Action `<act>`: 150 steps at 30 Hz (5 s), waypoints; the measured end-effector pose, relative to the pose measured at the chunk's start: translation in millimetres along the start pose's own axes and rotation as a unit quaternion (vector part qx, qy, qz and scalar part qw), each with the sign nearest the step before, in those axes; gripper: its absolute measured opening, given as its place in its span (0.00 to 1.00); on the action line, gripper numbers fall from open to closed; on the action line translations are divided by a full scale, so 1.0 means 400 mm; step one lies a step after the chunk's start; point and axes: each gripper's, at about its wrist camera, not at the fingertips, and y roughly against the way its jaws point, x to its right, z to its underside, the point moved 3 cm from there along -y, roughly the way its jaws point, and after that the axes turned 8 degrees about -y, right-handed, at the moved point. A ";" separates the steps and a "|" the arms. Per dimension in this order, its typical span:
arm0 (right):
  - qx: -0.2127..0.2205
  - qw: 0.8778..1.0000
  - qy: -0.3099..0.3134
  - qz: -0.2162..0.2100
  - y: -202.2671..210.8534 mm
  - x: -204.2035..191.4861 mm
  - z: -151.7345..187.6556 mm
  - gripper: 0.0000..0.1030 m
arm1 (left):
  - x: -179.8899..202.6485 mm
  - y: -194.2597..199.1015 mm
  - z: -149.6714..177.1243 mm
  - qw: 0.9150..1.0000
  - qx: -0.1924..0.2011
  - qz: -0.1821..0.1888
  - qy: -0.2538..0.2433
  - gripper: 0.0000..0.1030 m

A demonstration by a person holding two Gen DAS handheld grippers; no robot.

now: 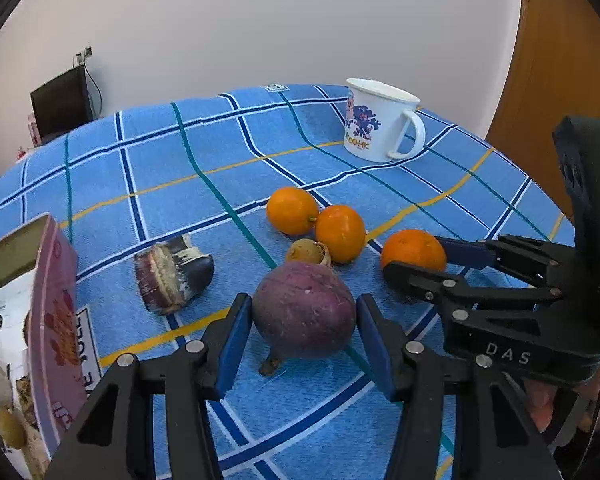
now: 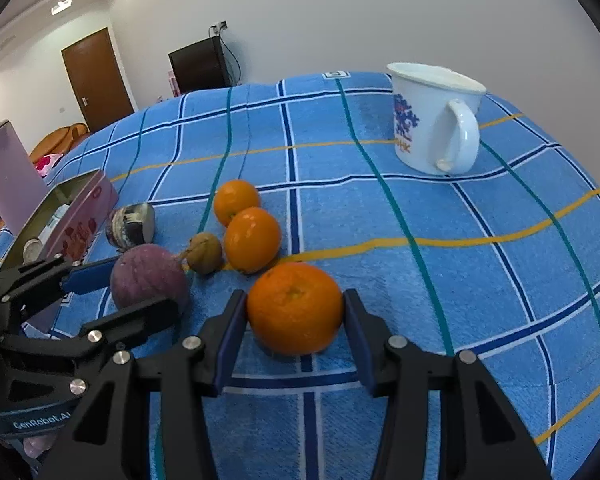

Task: Organize fruits
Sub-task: 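Close the right tool on the large orange while the left tool grasps the purple root, then lift the purple root with the left tool and the orange with the right tool, then carry the purple root and orange over the pink tin with both tools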

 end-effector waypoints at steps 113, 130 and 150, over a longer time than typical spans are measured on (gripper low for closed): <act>0.165 0.981 0.092 -0.030 0.156 -0.091 0.029 0.50 | -0.016 0.167 0.040 0.978 0.133 -0.162 0.007 0.53; 0.151 0.978 0.128 -0.064 0.134 -0.204 0.046 0.50 | -0.099 0.213 0.101 0.975 0.113 -0.189 0.041 0.53; 0.139 0.968 0.172 -0.115 0.121 -0.375 0.043 0.50 | -0.216 0.334 0.147 0.963 0.129 -0.221 0.082 0.53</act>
